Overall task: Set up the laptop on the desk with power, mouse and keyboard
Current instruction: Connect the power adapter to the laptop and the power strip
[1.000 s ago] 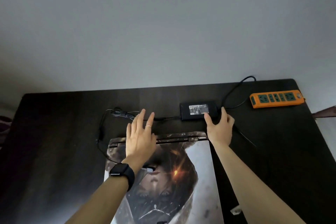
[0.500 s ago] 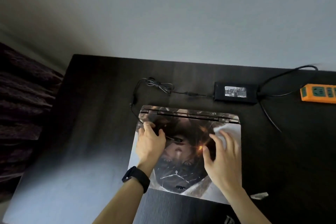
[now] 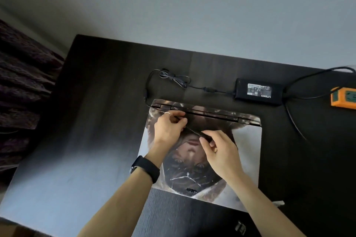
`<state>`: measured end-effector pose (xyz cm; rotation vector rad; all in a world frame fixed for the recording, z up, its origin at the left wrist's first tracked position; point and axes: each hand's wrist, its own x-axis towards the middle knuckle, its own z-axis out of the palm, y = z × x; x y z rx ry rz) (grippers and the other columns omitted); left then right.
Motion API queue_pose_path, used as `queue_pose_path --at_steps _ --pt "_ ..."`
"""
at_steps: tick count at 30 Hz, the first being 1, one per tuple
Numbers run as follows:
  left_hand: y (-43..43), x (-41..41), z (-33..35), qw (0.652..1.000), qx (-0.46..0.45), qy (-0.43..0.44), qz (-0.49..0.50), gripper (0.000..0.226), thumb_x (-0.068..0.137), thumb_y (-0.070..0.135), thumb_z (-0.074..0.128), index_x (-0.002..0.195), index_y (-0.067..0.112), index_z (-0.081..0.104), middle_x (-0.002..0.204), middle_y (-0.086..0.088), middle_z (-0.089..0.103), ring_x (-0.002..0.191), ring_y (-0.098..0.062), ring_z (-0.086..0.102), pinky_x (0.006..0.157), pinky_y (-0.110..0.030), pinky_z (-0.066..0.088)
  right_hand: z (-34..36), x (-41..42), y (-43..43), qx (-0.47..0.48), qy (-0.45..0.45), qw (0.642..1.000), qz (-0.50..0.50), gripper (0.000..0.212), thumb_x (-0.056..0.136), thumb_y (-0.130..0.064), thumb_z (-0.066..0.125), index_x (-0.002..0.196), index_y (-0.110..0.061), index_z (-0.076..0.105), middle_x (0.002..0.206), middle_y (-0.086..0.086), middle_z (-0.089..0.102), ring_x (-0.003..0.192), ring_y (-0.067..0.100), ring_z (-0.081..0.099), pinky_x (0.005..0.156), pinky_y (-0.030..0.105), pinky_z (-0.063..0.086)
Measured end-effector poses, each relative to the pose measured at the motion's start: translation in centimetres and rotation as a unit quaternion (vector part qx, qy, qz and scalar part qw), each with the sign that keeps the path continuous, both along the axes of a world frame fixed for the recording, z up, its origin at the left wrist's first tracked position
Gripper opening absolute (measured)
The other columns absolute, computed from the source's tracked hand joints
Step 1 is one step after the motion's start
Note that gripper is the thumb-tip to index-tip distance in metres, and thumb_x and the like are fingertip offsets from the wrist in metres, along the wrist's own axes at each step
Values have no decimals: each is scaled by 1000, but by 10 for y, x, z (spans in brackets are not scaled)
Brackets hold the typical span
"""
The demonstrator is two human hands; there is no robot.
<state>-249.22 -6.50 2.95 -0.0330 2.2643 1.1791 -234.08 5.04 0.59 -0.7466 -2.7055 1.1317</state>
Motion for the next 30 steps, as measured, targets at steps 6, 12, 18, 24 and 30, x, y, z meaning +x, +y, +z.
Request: queue_pose_path --at_steps 6,12,18,24,30 --pt "76 -40 15 967 -32 38 -251 38 83 17 72 120 20 63 97 9 76 97 -6 68 90 -18 48 7 -10 33 11 -50 998 43 21 101 -28 53 119 -34 61 87 -11 56 57 7 53 54 14 38" --pt "144 -74 4 921 -136 54 -362 53 86 46 62 134 27 50 117 8 66 119 -21 57 106 -42 42 10 -29 76 6 -64 998 -12 30 100 -22 55 127 -33 63 103 -10 62 59 -3 50 65 11 38" --pt "150 -100 2 927 -96 93 -351 39 93 38 57 131 29 56 119 5 68 115 -17 60 100 -27 42 6 -42 123 -55 -52 996 -53 30 102 -19 51 122 -34 67 104 -9 69 86 7 65 84 33 53" --pt "84 -68 0 934 -81 117 -328 22 89 43 60 107 34 52 91 14 70 92 -14 66 87 -35 51 7 -46 142 -198 -77 967 -141 14 97 -28 64 109 -32 57 98 -8 75 88 11 69 86 36 57" --pt "68 -42 -1 807 -271 143 -504 102 57 88 60 136 28 40 127 1 45 125 -25 37 107 -45 34 8 -57 138 -194 -118 965 -130 15 97 -29 64 112 -29 67 99 -13 75 98 2 66 99 30 49"
